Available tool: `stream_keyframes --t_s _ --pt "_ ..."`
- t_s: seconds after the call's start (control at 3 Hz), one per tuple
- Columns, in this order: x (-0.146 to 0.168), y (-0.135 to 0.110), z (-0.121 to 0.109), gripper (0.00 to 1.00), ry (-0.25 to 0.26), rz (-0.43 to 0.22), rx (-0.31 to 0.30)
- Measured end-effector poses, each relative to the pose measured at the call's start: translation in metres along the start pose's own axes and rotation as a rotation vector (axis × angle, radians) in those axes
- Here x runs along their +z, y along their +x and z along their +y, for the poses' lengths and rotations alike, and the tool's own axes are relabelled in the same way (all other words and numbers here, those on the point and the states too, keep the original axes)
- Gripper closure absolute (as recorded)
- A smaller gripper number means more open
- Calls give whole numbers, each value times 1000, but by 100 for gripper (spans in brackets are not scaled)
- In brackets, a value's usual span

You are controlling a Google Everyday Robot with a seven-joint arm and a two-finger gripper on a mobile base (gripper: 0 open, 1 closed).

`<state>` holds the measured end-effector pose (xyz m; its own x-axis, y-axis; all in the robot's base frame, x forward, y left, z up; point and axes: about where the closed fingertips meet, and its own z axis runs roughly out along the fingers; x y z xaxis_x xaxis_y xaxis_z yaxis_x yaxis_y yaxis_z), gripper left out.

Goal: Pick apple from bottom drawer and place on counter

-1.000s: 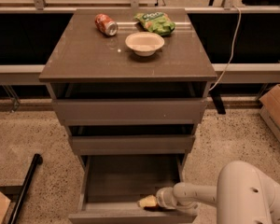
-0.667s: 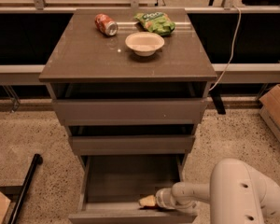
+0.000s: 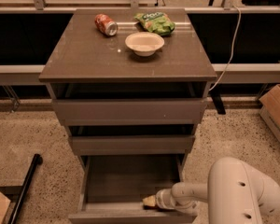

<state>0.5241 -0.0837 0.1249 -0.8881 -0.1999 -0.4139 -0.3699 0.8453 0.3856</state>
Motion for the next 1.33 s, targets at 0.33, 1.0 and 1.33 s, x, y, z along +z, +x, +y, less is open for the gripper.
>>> stream_keyframes --t_s 0.33,1.0,1.33 --pt "-2 -2 10 88 -9 15 -6" --pt "-18 -13 29 100 -77 -8 -29" --pt "-45 -43 49 100 -176 -93 -94"
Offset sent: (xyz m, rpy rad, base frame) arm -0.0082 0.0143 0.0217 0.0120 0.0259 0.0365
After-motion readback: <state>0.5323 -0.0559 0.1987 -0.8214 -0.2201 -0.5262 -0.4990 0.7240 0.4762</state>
